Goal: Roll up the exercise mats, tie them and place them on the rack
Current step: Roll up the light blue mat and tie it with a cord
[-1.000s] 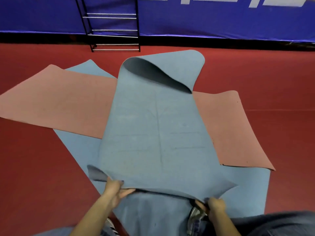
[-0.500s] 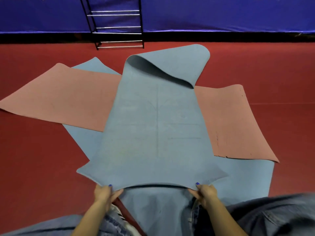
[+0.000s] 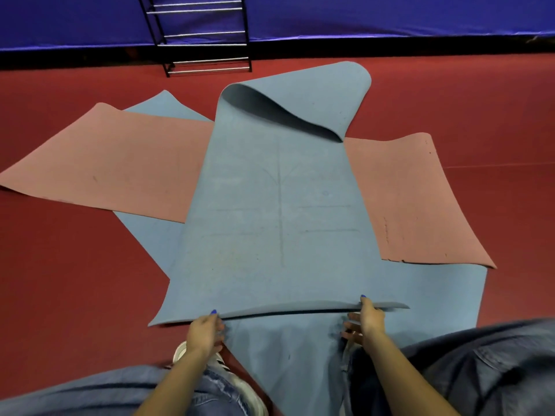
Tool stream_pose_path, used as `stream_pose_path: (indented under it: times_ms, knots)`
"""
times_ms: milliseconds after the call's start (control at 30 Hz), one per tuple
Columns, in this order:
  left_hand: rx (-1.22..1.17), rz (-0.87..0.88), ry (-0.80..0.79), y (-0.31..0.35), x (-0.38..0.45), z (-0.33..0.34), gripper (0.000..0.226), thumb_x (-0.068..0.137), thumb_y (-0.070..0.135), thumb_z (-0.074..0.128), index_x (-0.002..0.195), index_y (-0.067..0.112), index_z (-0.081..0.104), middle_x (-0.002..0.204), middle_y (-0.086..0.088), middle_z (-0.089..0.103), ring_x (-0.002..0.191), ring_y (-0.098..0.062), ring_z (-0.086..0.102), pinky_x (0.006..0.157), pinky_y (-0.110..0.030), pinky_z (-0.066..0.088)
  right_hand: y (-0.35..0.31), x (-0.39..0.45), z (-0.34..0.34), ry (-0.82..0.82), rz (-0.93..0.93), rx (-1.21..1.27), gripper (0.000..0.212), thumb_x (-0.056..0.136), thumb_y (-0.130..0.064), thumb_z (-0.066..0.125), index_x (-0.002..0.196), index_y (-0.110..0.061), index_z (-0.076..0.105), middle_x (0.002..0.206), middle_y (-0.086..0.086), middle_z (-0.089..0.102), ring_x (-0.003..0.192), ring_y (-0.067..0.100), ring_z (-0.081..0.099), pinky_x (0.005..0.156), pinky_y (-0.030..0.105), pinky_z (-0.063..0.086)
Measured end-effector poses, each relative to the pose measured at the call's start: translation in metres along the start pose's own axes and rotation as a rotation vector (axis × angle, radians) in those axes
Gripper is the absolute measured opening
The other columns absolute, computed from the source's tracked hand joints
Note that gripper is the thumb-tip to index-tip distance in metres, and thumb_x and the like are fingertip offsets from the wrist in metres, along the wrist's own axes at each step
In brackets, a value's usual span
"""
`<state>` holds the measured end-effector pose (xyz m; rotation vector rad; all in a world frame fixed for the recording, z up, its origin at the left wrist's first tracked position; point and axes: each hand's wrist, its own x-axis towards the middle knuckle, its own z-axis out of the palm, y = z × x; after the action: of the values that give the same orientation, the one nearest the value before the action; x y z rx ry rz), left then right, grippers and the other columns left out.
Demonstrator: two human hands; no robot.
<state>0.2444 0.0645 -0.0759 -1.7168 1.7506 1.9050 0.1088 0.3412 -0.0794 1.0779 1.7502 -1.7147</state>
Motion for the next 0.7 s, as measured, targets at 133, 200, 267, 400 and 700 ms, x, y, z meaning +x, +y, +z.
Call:
stream_pose_path:
  times_ms: [133, 200, 267, 400, 700]
  knots:
    - [0.143, 0.14, -0.014, 0.027, -0.004, 0.009, 0.025, 0.098, 0.011, 0.047, 0.076, 0.006, 0.058, 0.079, -0.013, 0.063, 0.063, -0.023, 0.055, 0.056, -0.028, 0.041, 0.005, -0.011, 0.017, 0.048, -0.206, -0.217, 0.064, 0.097, -0.037, 0.044, 0.147, -0.009, 0.015, 0.125, 0.018, 0.05, 0.103, 0.041, 0.056, 0.07, 0.048, 0.053]
    - [0.192, 0.189, -0.092, 0.045, -0.008, 0.015, 0.015, 0.096, 0.007, 0.05, 0.085, 0.005, 0.059, 0.08, -0.012, 0.064, 0.068, -0.023, 0.06, 0.072, -0.033, 0.05, 0.01, -0.02, 0.023, -0.038, -0.428, -0.5, 0.075, 0.098, -0.036, 0.045, 0.152, -0.009, 0.001, 0.141, 0.02, 0.039, 0.126, 0.038, 0.043, 0.101, 0.044, 0.04]
    - [0.218, 0.215, -0.155, 0.058, -0.011, 0.02, 0.012, 0.094, 0.002, 0.048, 0.095, 0.003, 0.06, 0.08, -0.011, 0.064, 0.068, -0.022, 0.061, 0.081, -0.035, 0.052, 0.018, -0.03, 0.025, -0.123, -0.627, -0.785, 0.079, 0.097, -0.037, 0.047, 0.152, -0.012, -0.003, 0.15, 0.019, 0.026, 0.136, 0.033, 0.032, 0.108, 0.039, 0.031]
    - [0.441, 0.248, -0.223, 0.051, -0.032, 0.029, 0.018, 0.096, 0.003, 0.041, 0.1, 0.01, 0.056, 0.091, -0.008, 0.063, 0.069, -0.019, 0.058, 0.056, -0.024, 0.044, 0.03, -0.036, 0.022, -0.16, -0.709, -1.296, 0.077, 0.097, -0.04, 0.044, 0.152, -0.026, -0.007, 0.158, 0.014, 0.001, 0.144, 0.029, 0.017, 0.112, 0.042, 0.026]
    - [1.22, 0.375, -0.342, -0.01, -0.03, 0.049, 0.071, 0.099, 0.011, 0.036, 0.153, 0.024, -0.008, 0.16, -0.014, -0.01, 0.147, -0.033, 0.0, 0.119, -0.04, 0.011, 0.054, -0.005, 0.028, -0.073, -1.044, -1.573, 0.123, 0.032, -0.019, 0.085, 0.144, -0.016, 0.032, 0.155, 0.02, 0.016, 0.127, 0.038, 0.048, 0.105, 0.055, 0.032]
